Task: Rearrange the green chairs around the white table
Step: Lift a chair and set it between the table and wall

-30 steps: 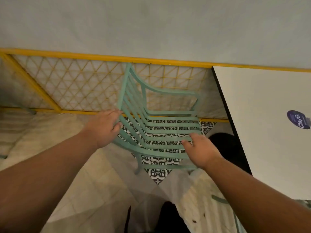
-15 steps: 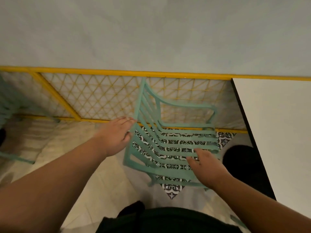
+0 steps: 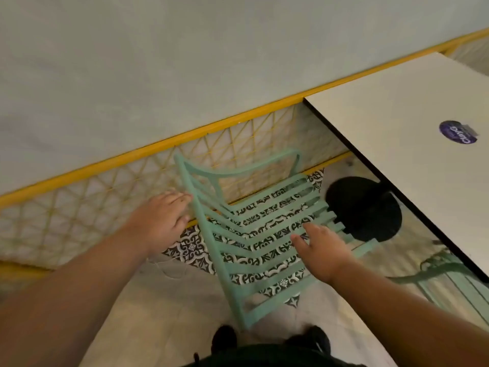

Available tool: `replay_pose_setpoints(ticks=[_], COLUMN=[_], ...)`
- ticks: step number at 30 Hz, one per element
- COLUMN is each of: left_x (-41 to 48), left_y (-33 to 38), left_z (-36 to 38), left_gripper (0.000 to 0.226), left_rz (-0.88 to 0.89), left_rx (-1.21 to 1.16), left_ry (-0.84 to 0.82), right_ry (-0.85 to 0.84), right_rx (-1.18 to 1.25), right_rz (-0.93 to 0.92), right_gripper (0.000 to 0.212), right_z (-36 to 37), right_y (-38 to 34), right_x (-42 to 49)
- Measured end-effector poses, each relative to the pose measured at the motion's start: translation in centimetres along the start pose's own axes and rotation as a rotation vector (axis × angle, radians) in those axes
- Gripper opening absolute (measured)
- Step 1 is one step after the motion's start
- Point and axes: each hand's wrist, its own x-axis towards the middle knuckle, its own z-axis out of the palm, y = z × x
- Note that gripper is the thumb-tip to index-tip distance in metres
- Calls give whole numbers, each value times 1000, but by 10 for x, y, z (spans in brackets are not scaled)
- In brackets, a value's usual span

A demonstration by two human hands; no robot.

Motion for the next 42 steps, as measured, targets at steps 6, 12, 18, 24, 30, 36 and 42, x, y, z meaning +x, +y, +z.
replay_pose_setpoints(ticks=[6, 12, 18, 24, 30, 36, 42], left_x=[40, 81, 150, 212, 229, 225, 233], left_y=[-6, -10, -41, -83, -98, -92, -98], left_z=[-7, -1, 1, 22, 40, 62, 66], left_gripper=[55, 55, 56, 58, 47, 35, 43], left_rz=[134, 250, 392, 593, 698, 737, 741], left_rx=[-6, 38, 116, 223, 290, 252, 253], left_ry=[2, -19, -114, -182, -170, -202, -102], right_ry=[65, 81, 167, 258, 260, 230, 267], right_rx=[61, 57, 133, 236, 290, 306, 170], right_rz=[98, 207, 373, 593, 683, 712, 667], right_gripper=[57, 51, 61, 58, 54, 55, 71], right_z=[10, 18, 49, 91, 127, 163, 181], right_y=[-12, -13, -43, -117, -158, -175, -177], right_x=[-15, -24, -27, -21, -17, -16, -11])
